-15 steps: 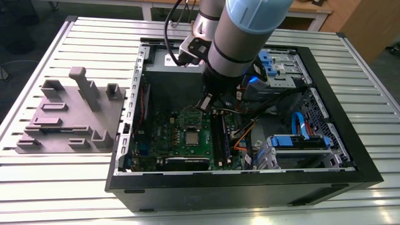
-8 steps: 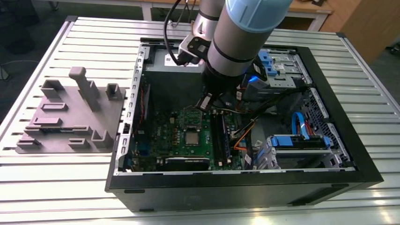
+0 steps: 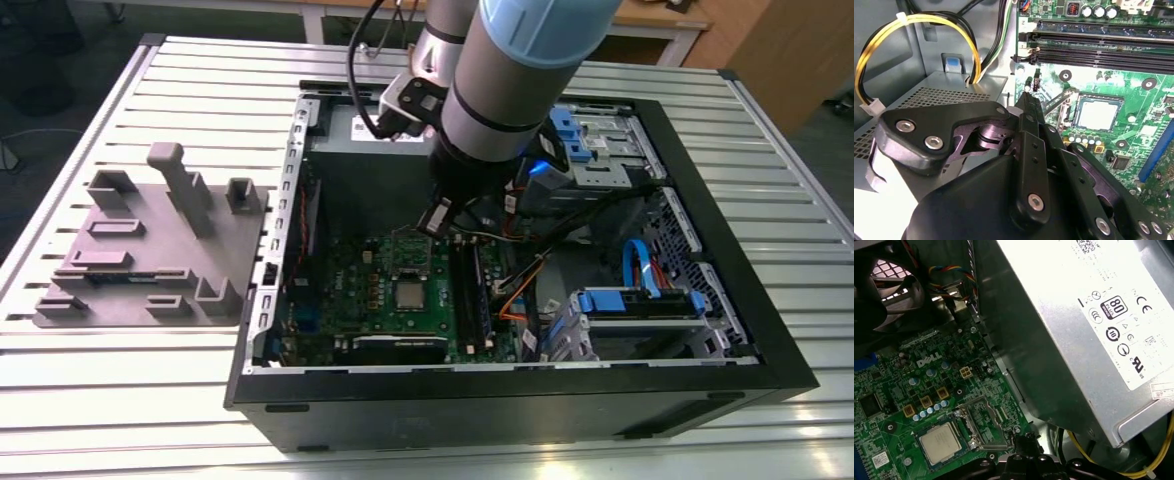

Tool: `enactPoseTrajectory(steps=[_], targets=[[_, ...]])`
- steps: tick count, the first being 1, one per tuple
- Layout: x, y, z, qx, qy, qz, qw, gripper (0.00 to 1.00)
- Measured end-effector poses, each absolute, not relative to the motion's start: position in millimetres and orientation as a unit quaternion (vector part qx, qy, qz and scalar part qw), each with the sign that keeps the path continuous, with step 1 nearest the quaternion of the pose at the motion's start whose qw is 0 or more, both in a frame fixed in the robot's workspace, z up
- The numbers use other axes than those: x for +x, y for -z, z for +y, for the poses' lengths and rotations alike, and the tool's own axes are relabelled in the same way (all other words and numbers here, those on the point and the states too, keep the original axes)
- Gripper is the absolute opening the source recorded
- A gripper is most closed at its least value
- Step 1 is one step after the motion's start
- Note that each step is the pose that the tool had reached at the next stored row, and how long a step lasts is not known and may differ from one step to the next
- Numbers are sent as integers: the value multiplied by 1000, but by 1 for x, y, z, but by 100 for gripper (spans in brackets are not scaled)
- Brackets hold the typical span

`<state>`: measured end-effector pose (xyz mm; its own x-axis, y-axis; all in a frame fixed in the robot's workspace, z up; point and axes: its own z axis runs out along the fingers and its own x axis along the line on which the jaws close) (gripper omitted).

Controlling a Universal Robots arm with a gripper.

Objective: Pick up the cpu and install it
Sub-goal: 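Close the cpu cover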

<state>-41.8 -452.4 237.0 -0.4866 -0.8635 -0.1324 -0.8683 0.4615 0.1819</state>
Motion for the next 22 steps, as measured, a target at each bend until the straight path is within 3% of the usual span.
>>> enactPoseTrajectory(steps=[22], targets=[[-42,-242,-452,-509,-113,853,10,10]])
